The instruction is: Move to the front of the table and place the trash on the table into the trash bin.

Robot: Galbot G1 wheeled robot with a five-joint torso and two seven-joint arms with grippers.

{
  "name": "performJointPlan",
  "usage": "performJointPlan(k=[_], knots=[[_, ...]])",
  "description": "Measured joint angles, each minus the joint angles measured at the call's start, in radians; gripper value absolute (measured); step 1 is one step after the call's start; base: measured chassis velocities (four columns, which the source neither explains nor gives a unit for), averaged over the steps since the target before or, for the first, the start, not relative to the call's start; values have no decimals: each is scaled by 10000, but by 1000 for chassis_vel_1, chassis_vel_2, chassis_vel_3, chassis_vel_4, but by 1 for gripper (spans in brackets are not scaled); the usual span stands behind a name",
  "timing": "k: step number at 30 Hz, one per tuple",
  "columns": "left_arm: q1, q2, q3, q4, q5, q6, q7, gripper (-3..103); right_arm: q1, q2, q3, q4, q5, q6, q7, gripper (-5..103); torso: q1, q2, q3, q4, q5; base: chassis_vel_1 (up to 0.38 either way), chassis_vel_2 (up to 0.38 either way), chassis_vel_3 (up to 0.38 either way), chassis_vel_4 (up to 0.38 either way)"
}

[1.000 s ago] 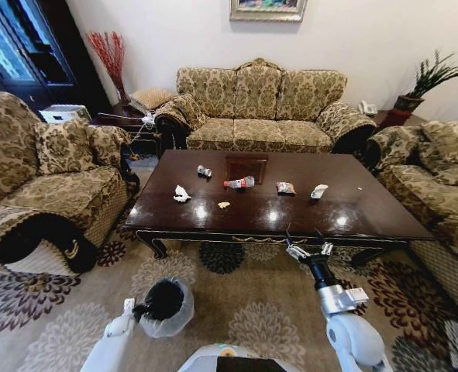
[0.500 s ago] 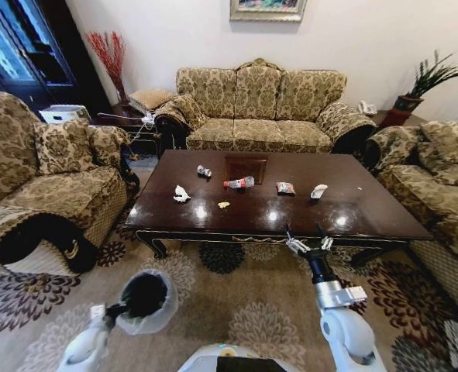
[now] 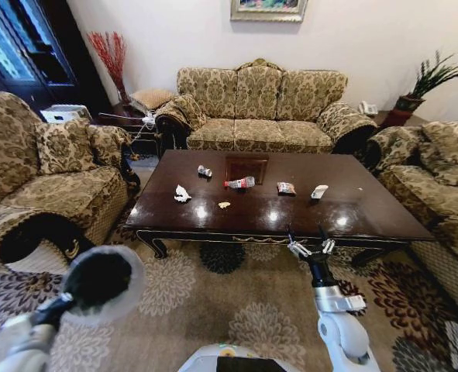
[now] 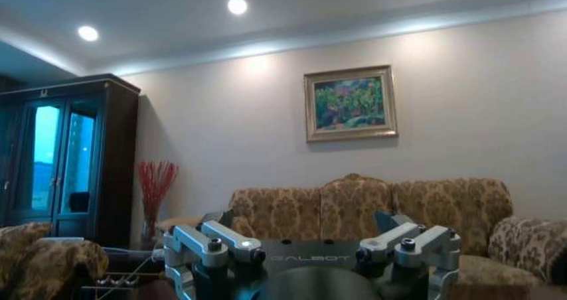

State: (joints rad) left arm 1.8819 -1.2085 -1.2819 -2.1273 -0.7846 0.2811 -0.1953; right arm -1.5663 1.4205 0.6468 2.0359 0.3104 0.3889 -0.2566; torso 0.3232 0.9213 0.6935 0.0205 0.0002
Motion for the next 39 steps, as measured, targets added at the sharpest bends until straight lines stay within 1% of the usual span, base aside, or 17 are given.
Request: performJointPlan(k=[2, 5, 7, 9, 10, 13, 14, 16, 17, 20, 22, 23, 26, 27, 29, 35, 39], knots=[[-16, 28, -68, -112, -108, 46, -53, 0, 2, -6, 0, 15, 2, 0, 3, 100, 0, 0, 0, 0, 0, 0, 0, 0, 0], [-430, 439, -589, -1411, -1159, 557, -656, 0, 19, 1, -37, 211, -12, -127, 92, 100, 1, 0, 1, -2, 0, 0, 0, 0, 0], [-477, 483, -599, -1524, -1233, 590, -708, 0, 13, 9, -39, 239, -17, -142, 102, 100, 1, 0, 1, -2, 2, 0, 0, 0, 0], [-753, 708, -494, -2048, -1530, 686, -897, 0, -89, 55, -41, 439, -34, -206, 116, 100, 1, -1, 1, -3, 2, 19, 22, -14, -40], [-753, 708, -494, -2048, -1530, 686, -897, 0, -89, 55, -41, 439, -34, -206, 116, 100, 1, -1, 1, -3, 2, 39, 44, -29, -81], [-1092, 888, -45, -2214, -1489, 398, -1004, 0, -406, 71, -28, 640, 2, -177, 126, 100, 1, 0, 2, -4, -5, 89, 77, -75, -90], [-1319, 1063, 407, -2256, -1440, 305, -961, 0, -658, 83, 21, 686, -35, -22, 249, 100, 1, 0, 1, -4, -2, 161, 122, -165, -192], [-1456, 1217, 679, -2147, -1395, 259, -911, 0, -754, 124, 7, 790, -158, 23, 732, 100, 1, 0, 2, -3, 6, 197, 204, -185, -218], [-1564, 1291, 831, -2038, -1374, 229, -881, 0, -852, 122, 3, 863, -186, 45, 846, 100, 1, -1, 2, -2, -2, 245, 221, -190, -187], [-1780, 1396, 1158, -1826, -1335, 176, -854, 0, -1032, 127, 37, 902, -416, 48, 789, 100, 2, 0, 1, -2, -11, 206, 200, -164, -166], [-1868, 1386, 1570, -1648, -1185, 68, -814, 0, -1098, 190, 57, 903, -573, -30, 648, 100, 2, 0, 1, 0, -13, 134, 123, -87, -93], [-1868, 1386, 1570, -1648, -1185, 68, -814, 0, -1098, 190, 57, 903, -573, -30, 648, 100, 2, 0, 1, 0, -13, 134, 86, -63, -93], [-1907, 1014, 2069, -1546, -775, -16, -662, 0, -1092, 319, 4, 853, -753, -142, 620, 100, 1, 0, 1, 1, -5, 34, 29, -10, -16], [-1907, 1014, 2069, -1546, -775, -16, -662, 0, -1092, 319, 4, 853, -753, -142, 620, 100, 1, 0, 1, 1, -5, 0, 0, 0, 0], [-1929, 884, 2189, -1532, -675, -27, -593, 0, -1020, 356, -32, 795, -769, -138, 631, 100, 0, 0, 1, 0, 13, -57, -44, 38, 3], [-1883, 910, 2172, -1306, -631, -84, -423, 0, -846, 372, -102, 656, -748, -125, 570, 100, 1, -1, 1, -4, 1, -100, -1, 72, -21], [-1860, 886, 2115, -1217, -618, -114, -398, 0, -783, 339, -113, 609, -594, -125, 394, 100, -2, 1, -2, 1, -7, -95, 137, 123, -121]])
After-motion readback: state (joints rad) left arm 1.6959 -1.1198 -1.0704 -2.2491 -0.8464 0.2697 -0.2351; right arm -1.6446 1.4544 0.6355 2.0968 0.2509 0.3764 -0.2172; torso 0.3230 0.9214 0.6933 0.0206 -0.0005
